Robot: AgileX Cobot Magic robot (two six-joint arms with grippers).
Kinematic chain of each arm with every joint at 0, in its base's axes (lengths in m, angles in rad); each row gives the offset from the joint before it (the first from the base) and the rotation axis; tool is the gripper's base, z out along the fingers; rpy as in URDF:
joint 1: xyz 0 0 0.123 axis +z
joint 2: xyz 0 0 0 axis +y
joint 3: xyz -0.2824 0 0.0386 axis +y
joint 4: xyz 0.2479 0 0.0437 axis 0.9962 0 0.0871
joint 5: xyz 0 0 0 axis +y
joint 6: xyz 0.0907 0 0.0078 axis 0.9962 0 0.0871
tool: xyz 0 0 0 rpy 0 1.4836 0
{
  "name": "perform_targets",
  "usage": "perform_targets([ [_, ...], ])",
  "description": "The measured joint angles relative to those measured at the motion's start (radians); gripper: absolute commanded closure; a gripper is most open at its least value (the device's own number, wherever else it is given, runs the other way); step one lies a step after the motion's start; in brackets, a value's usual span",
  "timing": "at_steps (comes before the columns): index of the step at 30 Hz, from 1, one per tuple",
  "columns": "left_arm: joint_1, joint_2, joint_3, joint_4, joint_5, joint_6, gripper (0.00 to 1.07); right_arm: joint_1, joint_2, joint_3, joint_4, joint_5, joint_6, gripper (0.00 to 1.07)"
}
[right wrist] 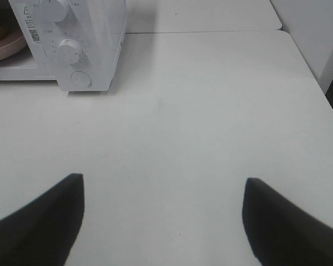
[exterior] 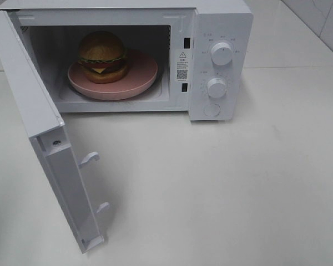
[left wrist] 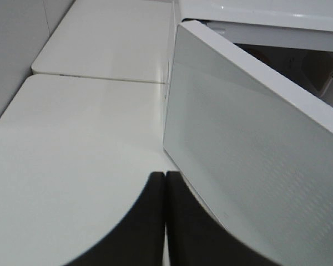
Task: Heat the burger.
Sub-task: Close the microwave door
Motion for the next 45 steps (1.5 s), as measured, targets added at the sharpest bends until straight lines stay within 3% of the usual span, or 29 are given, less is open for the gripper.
perform_targets([
  [7, 0.0, 0.017, 0.098, -0.067, -0.245, 0.07, 1.07, 0.0, 0.0, 0.0, 0.0, 0.0, 0.0, 0.31],
  [9, 0.0, 0.021, 0.17, -0.104, -0.388, 0.091, 1.07, 0.0, 0.0, 0.0, 0.0, 0.0, 0.0, 0.31],
  [15, 0.0, 0.022, 0.236, -0.11, -0.507, 0.092, 1.07, 0.0, 0.0, 0.0, 0.0, 0.0, 0.0, 0.31],
  [17, 0.0, 0.022, 0.3, -0.111, -0.611, 0.094, 1.07, 0.0, 0.0, 0.0, 0.0, 0.0, 0.0, 0.31],
  [24, 0.0, 0.061, 0.321, -0.11, -0.701, 0.094, 1.07, 0.0, 0.0, 0.0, 0.0, 0.0, 0.0, 0.31],
  [30, 0.0, 0.195, 0.321, -0.067, -0.779, 0.088, 1.07, 0.0, 0.0, 0.0, 0.0, 0.0, 0.0, 0.31],
  [35, 0.0, 0.31, 0.321, 0.014, -0.859, 0.025, 1.07, 0.0, 0.0, 0.0, 0.0, 0.0, 0.0, 0.31],
  [37, 0.0, 0.368, 0.321, 0.101, -0.901, -0.047, 1.07, 0.0, 0.0, 0.0, 0.0, 0.0, 0.0, 0.31],
  [38, 0.0, 0.368, 0.321, 0.101, -0.901, -0.047, 1.07, 0.0, 0.0, 0.0, 0.0, 0.0, 0.0, 0.31],
  [39, 0.0, 0.407, 0.321, 0.164, -0.93, -0.1, 1.07, 0.0, 0.0, 0.0, 0.0, 0.0, 0.0, 0.31],
  [44, 0.0, 0.465, 0.321, 0.277, -0.97, -0.178, 1.07, 0.0, 0.0, 0.0, 0.0, 0.0, 0.0, 0.31],
  [45, 0.0, 0.495, 0.321, 0.322, -0.999, -0.217, 1.07, 0.0, 0.0, 0.0, 0.0, 0.0, 0.0, 0.31],
])
